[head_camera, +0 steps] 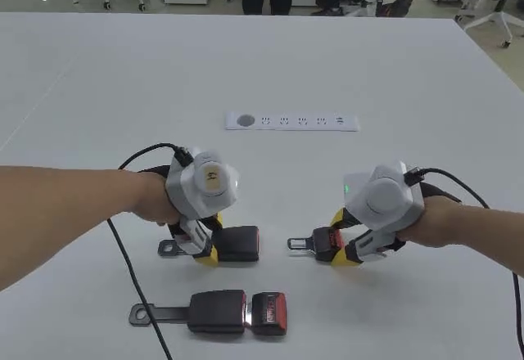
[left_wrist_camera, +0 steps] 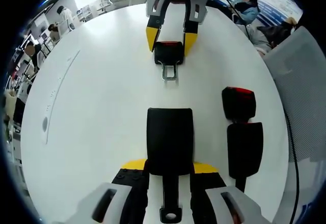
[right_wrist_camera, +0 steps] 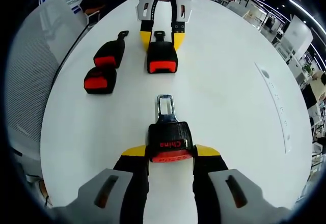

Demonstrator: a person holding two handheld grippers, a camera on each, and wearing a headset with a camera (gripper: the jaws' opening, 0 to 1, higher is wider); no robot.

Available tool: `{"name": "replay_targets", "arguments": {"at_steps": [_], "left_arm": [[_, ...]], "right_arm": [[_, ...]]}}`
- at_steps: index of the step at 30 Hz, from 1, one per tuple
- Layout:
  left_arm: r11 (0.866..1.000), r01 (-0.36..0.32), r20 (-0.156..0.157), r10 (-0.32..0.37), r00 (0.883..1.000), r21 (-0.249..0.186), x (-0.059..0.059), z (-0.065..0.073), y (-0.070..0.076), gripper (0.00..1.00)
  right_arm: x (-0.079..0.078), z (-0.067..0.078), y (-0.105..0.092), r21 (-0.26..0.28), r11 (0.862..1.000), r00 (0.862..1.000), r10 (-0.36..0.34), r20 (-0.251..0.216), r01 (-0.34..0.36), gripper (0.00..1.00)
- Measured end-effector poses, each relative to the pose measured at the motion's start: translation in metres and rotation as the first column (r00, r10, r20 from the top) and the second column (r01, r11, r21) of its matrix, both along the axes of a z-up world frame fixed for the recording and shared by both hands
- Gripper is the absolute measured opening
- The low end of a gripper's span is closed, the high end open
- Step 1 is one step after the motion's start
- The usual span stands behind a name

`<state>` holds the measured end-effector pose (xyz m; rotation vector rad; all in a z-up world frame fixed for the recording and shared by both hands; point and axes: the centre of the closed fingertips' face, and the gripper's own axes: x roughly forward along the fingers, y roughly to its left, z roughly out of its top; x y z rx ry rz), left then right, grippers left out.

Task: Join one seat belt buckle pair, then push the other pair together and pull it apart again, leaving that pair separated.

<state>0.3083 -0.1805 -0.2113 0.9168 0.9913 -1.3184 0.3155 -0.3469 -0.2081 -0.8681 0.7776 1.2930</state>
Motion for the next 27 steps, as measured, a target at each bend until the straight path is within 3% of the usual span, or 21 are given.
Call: {"name": "replay_targets", "arguments": {"at_steps": [20,24,27], "left_arm": [[1.000,0.015,-0.001,-0.015,1.000,0.025,0.0008,-0.0001,-0.0011,0.32],[0.999,-0.025,0.033,0.024,0.999,0.026,0.0074,0.0017,0.0004,0.40],[1.000,0.000,0.038,-0.001,0.999,0.031,0.0056,0.0012,0.0024,0.39]], "right_arm": [[0.0004,0.0001,-0.0066,-0.020,1.000,1.000,0.019,0.018,-0.019,0.33],[0.0002,0.0013,-0.0078,-0.028,0.999,0.999,0.018,0.028,-0.017,0.39],[-0.0008,0.0015,-0.0101,-0.034,0.999,0.999,0.013,0.032,-0.012,0.43]]}}
